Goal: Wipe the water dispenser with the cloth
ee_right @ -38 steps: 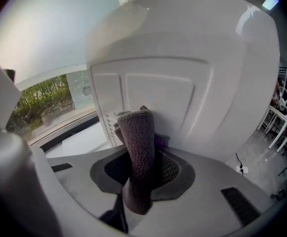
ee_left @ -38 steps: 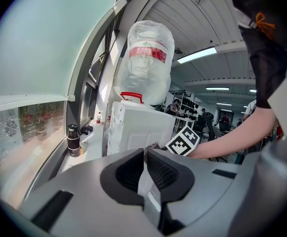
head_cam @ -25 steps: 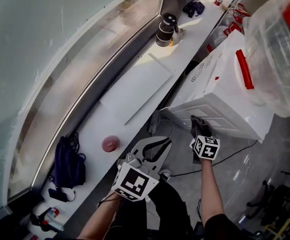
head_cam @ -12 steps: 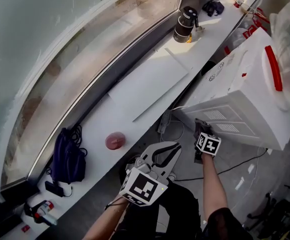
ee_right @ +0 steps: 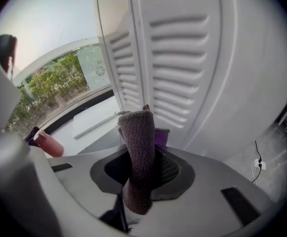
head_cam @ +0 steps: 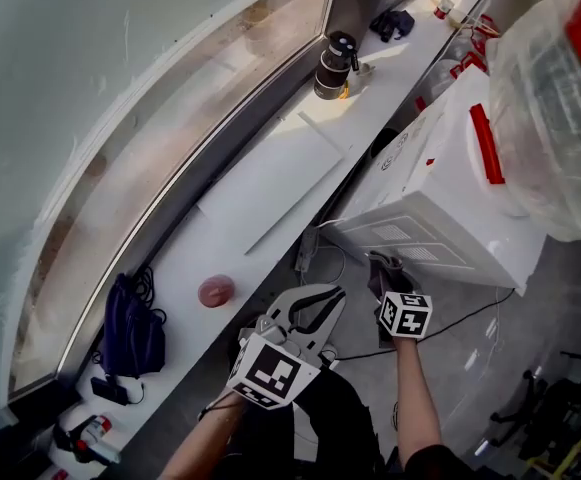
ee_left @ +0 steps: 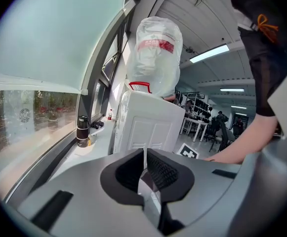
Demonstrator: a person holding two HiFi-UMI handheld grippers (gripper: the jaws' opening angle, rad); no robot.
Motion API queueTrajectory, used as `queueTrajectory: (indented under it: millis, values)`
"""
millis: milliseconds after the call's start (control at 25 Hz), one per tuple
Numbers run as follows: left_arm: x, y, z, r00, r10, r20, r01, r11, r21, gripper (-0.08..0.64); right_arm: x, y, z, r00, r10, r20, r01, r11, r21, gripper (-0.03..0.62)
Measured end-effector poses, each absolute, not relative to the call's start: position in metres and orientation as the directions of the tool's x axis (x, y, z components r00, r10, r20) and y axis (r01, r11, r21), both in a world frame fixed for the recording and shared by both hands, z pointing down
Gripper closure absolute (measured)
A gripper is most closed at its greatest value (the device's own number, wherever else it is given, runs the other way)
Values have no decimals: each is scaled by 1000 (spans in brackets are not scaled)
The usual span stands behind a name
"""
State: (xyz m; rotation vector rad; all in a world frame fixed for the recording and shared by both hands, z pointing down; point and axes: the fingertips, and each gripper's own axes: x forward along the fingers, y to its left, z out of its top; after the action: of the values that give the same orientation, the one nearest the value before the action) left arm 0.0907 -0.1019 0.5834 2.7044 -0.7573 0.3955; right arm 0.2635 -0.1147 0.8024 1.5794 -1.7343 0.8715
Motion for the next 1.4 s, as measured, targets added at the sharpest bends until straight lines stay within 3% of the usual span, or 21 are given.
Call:
queueTrajectory:
  millis: [240, 840, 1400]
  values:
    - [106, -106, 549, 845, -426, 324, -505, -834, 222, 531, 265, -88, 694, -135, -646, 752, -991, 68, -119, 486]
    - [144, -88, 497, 888, -351, 296, -418, -886, 204, 531, 320, -83, 466, -14, -853, 522, -999, 36, 32, 486]
    - [143, -81, 507, 877, -373, 303, -445, -869, 217, 531, 336, -96, 513, 33, -838, 545, -996, 17, 85, 486]
